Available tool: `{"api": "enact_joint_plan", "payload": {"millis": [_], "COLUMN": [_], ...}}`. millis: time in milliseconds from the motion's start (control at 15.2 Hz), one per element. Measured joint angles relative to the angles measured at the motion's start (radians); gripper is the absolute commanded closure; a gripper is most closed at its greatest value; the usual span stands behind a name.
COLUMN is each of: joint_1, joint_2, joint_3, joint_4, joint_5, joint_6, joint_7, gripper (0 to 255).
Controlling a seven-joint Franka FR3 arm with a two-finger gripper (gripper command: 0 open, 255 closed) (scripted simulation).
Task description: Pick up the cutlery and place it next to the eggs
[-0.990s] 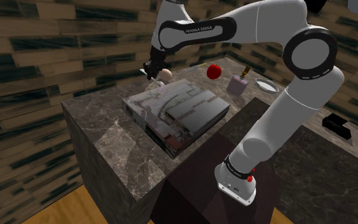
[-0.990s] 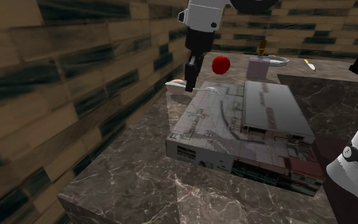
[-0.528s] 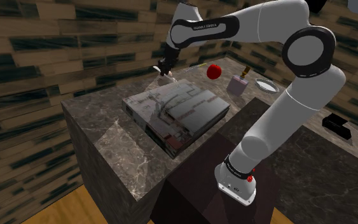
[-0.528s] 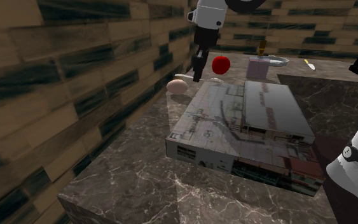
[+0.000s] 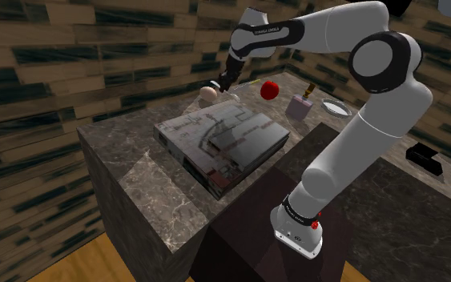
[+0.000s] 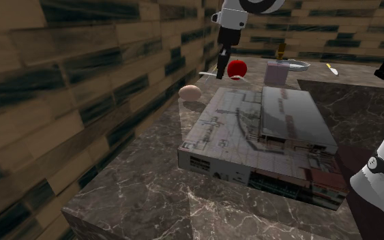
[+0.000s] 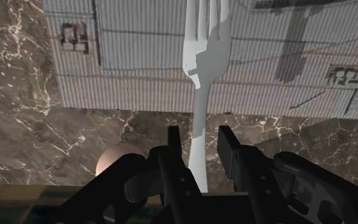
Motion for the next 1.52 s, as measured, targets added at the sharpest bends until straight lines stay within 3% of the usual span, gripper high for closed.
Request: {"api": "enact_joint_plan", "payload": {"millis": [726, 1518], "joint_1": [-0.129, -0.141], "joint_2": [0.139, 0.195], "joint_3": [-0.115, -0.119], "joint_4": [0.182, 0.103], "joint_5": [0.060, 0.084], "joint_6": [-0.056, 0.075], "joint_7": [-0.269, -0.309], "gripper": [255, 255]}}
